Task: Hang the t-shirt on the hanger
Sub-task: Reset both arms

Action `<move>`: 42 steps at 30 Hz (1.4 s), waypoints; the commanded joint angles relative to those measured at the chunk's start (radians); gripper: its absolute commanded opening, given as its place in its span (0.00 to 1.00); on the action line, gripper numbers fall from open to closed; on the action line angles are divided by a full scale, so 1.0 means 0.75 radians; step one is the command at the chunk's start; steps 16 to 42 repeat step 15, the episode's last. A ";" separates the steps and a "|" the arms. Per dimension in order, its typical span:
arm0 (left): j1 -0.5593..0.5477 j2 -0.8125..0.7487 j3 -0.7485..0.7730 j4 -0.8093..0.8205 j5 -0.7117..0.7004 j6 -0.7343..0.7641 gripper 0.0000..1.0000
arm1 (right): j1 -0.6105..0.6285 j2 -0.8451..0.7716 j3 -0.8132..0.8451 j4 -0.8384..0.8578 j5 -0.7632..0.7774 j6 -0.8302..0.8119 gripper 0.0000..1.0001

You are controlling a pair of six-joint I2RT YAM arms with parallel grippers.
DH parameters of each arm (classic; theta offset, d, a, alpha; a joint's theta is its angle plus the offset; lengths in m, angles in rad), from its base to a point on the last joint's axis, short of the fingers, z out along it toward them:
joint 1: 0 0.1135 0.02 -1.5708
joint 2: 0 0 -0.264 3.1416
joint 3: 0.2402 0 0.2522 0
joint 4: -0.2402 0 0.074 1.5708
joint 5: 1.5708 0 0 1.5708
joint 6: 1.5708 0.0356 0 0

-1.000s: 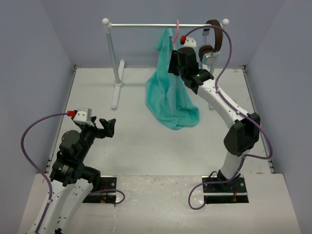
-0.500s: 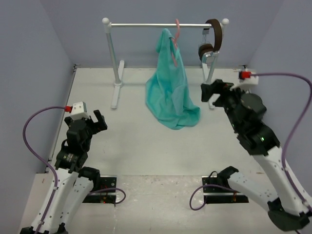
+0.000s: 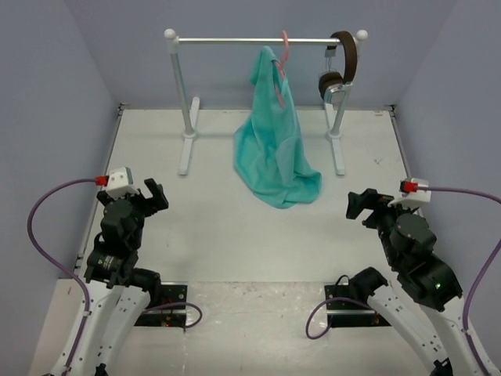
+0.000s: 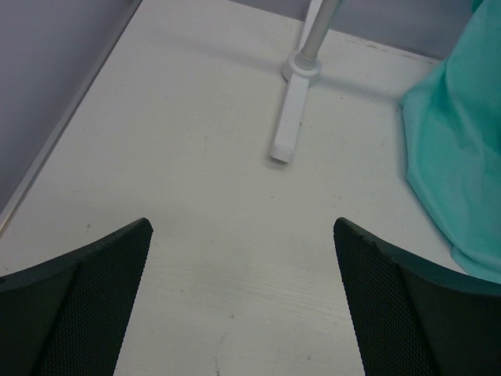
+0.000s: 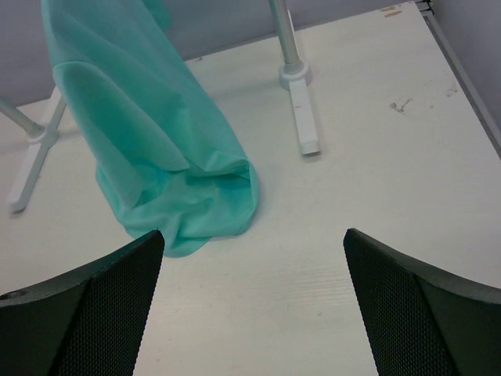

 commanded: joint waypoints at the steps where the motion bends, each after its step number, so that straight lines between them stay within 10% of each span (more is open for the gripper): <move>1: 0.005 0.009 0.005 0.036 0.025 0.029 1.00 | 0.002 -0.031 -0.033 0.007 0.044 0.032 0.99; 42: -0.016 -0.006 0.003 0.034 0.027 0.025 1.00 | 0.002 0.006 -0.029 -0.008 0.069 0.072 0.99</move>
